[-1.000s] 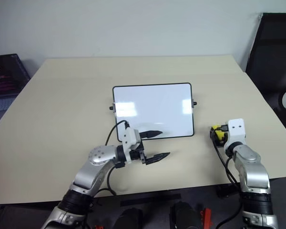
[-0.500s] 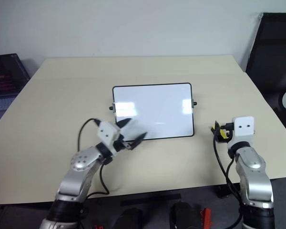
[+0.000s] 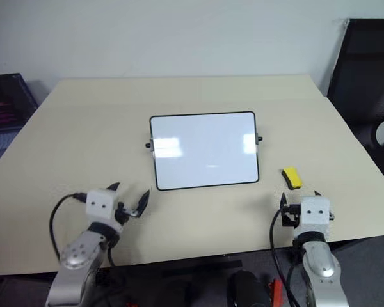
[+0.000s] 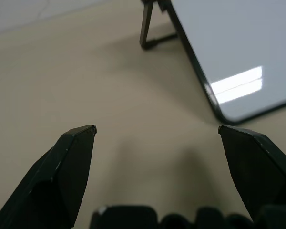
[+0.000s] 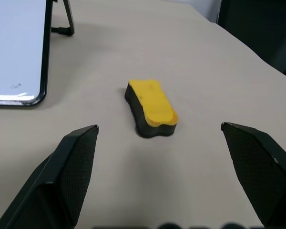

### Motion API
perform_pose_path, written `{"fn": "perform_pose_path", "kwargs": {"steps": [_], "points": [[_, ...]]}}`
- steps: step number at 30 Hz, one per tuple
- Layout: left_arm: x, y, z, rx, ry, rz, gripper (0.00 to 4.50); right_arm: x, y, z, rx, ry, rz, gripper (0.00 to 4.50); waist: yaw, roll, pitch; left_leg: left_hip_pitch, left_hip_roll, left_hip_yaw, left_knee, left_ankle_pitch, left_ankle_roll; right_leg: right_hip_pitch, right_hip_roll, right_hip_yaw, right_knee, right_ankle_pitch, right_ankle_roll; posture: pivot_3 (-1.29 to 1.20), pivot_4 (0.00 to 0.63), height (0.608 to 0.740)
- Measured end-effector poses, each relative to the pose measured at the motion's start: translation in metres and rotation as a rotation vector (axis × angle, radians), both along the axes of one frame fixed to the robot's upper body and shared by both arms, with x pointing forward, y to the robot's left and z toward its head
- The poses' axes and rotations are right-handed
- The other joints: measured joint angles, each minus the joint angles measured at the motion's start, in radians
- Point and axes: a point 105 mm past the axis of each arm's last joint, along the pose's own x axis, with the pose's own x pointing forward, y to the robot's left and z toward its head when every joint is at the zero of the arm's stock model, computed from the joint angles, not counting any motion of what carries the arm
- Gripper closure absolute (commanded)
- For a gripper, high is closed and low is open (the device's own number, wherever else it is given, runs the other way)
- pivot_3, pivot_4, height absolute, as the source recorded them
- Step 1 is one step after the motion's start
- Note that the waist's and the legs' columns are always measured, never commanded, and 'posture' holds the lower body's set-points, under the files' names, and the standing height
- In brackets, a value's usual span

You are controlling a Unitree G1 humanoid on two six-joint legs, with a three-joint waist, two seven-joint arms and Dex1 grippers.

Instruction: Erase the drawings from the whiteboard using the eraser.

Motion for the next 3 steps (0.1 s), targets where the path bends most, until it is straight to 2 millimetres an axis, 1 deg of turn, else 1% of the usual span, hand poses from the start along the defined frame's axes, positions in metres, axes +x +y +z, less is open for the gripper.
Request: {"fn": "perform_pose_path", "kwargs": {"steps": [1, 3], "points": [[-0.0045, -0.0002, -0.003, -0.001, 0.017, 0.003, 0.0, -0.0013, -0.0001, -0.0007, 0.001, -0.001, -0.004, 0.04, 0.001, 0.0, 0.0, 0.0, 0.0, -0.001, 0.0, 0.0, 0.0, 0.0, 0.0, 0.0, 0.0, 0.0, 0.0, 0.0, 0.15, 0.74], [-0.0079, -0.0027, -0.0011, -0.001, 0.022, -0.003, 0.0, -0.0027, 0.0027, -0.0022, 0.009, -0.002, -0.002, 0.04, 0.006, -0.001, 0.0, -0.001, 0.0, -0.003, 0.0, 0.0, 0.0, 0.0, 0.0, -0.001, -0.001, -0.001, -0.001, 0.0, 0.15, 0.74]]}}
